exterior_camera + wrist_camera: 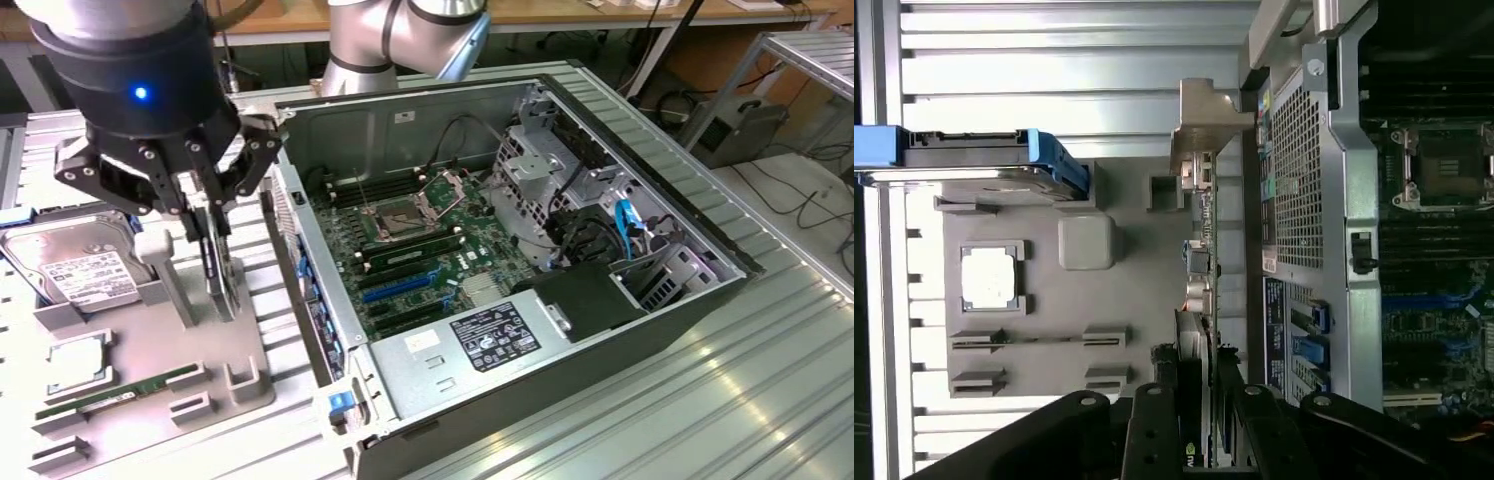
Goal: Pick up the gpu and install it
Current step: 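Pick up the gpu and move the gpu toward the slot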
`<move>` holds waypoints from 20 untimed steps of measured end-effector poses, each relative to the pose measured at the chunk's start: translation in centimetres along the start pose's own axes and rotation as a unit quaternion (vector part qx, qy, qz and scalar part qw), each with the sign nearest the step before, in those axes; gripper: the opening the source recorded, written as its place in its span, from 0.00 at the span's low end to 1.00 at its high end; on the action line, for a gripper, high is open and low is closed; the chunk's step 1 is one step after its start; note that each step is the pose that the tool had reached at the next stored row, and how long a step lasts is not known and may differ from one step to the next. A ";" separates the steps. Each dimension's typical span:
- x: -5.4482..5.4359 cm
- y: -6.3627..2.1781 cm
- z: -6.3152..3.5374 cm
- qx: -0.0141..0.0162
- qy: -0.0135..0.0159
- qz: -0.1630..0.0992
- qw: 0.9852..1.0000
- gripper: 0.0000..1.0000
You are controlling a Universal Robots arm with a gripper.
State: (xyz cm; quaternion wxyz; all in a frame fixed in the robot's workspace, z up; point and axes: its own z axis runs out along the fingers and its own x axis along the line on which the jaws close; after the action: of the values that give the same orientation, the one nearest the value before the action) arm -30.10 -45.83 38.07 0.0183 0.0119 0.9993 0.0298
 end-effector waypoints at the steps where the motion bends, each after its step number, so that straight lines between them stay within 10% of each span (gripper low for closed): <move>1: -0.2 -0.11 -0.55 0.000 0.000 0.000 1.000 0.26; 7: -1.8 -0.78 -3.62 -0.001 0.001 0.000 1.000 0.26; 11: -4.6 -0.98 -6.02 -0.007 0.002 0.000 1.000 0.26; 20: -9.5 -0.86 -6.14 -0.008 0.010 -0.001 1.000 0.26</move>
State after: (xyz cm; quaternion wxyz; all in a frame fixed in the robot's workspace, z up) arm -20.84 -47.29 44.48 0.0080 0.0107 0.9992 0.0375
